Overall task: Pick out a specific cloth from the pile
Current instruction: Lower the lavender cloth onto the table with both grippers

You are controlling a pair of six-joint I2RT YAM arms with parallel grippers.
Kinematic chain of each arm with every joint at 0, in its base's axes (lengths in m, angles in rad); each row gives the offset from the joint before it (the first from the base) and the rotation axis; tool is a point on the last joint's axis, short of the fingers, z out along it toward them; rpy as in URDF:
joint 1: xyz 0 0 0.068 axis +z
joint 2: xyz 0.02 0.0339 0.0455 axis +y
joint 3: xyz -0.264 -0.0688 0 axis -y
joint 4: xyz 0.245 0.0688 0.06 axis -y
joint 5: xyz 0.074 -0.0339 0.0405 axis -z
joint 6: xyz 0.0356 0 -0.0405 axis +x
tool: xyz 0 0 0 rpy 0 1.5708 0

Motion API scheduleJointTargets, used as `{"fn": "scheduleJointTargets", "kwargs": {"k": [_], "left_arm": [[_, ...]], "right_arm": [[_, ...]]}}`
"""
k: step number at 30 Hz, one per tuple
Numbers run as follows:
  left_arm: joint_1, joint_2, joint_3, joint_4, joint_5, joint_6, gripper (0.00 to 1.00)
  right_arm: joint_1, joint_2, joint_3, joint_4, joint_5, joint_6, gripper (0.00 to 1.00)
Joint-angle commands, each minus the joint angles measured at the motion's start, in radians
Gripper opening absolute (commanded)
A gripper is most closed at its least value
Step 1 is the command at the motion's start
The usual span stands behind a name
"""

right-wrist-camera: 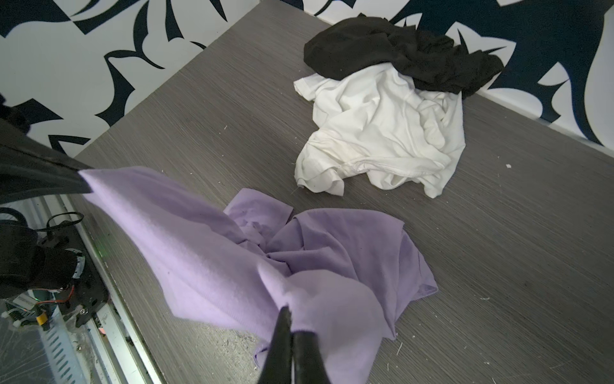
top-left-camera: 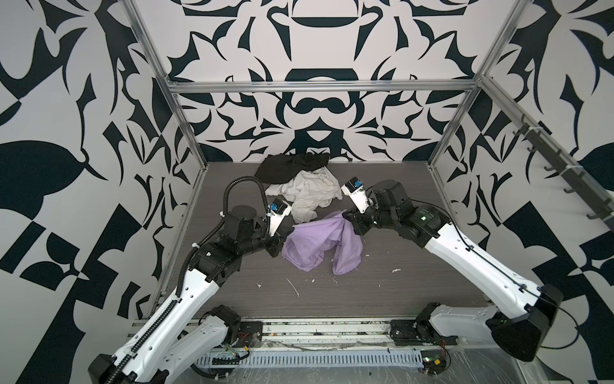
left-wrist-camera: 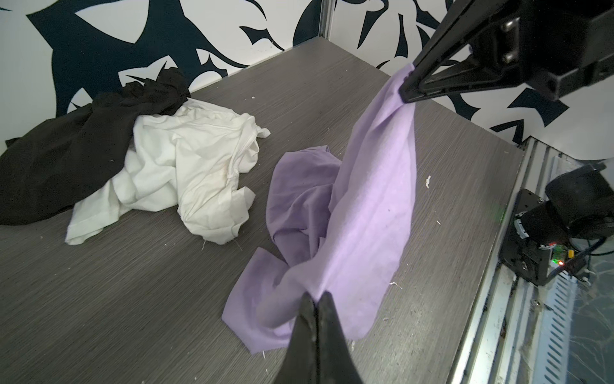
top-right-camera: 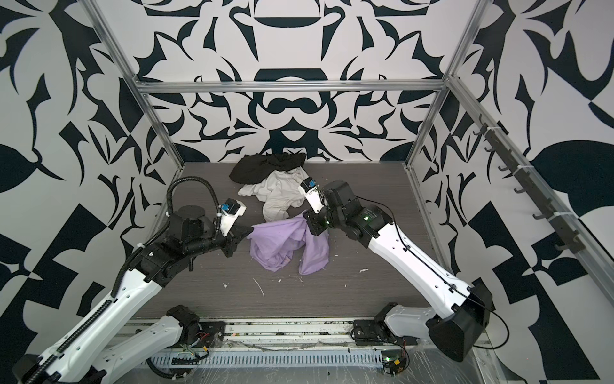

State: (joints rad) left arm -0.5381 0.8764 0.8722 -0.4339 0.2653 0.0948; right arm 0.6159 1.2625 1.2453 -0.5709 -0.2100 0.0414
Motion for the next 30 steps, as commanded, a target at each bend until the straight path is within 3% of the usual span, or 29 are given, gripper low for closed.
{"fn": "scheduleJointTargets", "kwargs": {"k": [1,15,20,30], "left_arm": [[0.007,0.015,-0.032,0.010,-0.056,0.032,0.00],[0.014,0.080,-0.100,0.095,-0.015,0.025,0.00],[0.014,0.044,-0.138,0.078,0.022,-0.011,0.00],[0.014,0.019,-0.187,0.048,0.050,-0.100,0.00]], "right_arm": [[-0.059,0.009,-0.015,0.050,0.012,-0.012,0.00],[-0.126,0.095,-0.036,0.083,-0.045,-0.007,0.00],[-0.123,0.071,-0.068,0.014,-0.063,0.014,0.00],[-0.054,0.028,-0.200,0.040,-0.067,0.087,0.00]]}}
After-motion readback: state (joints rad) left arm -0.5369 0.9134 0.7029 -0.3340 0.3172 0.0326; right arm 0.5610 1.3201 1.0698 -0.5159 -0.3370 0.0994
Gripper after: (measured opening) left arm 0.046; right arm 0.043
